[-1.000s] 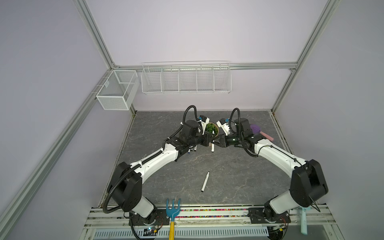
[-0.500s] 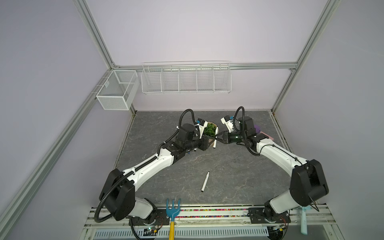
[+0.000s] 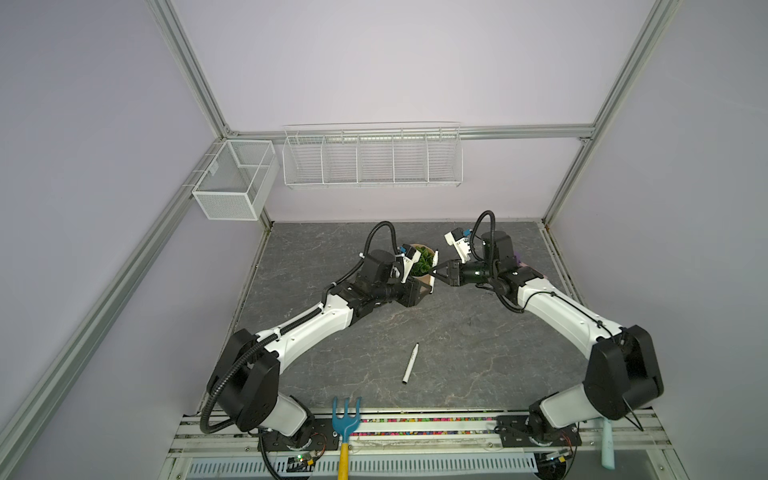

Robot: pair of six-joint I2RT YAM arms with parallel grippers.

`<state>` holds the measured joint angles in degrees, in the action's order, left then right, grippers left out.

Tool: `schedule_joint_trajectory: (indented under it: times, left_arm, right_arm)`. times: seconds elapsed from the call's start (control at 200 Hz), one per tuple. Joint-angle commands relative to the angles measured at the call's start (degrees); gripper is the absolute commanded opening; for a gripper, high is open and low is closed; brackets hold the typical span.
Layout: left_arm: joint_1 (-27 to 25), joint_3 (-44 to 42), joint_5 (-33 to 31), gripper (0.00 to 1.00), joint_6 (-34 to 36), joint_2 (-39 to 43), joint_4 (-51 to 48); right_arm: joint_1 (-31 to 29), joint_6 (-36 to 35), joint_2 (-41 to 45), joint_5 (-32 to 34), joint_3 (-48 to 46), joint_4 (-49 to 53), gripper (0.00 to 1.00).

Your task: Insert the pens into the pen caps

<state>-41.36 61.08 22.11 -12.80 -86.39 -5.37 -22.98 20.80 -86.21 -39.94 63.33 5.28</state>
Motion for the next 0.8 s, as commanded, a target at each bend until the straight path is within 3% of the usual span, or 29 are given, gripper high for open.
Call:
schedule_joint_trajectory:
  times: [0.0,0.285,0.565,0.67,0.795]
  left_arm:
    - [-0.1,3.0,2.1,0.5,0.8,-1.0,2.3]
    - [-0.2,3.9,3.4,0.47,-0.5,-3.7,4.5]
    - [-0.2,4.7,4.3,0.32,-1.4,-5.2,6.3]
    - [-0.2,4.6,5.1,0.22,-2.1,-5.2,7.8]
    - [-0.2,4.4,5.8,0.03,-2.7,-5.4,8.8]
  right_arm:
    - [-0.3,-1.6,2.0,-1.4,0.3,1.2,0.09]
    - [-0.8,-0.9,2.2,-1.7,0.1,0.3,0.09]
    - [-0.9,0.2,2.8,-1.7,-0.2,-0.9,0.09]
    - [-0.9,0.1,2.8,-1.6,-0.6,-0.8,0.09]
    - [-0.9,-0.1,2.8,-1.5,-0.7,-0.7,0.1]
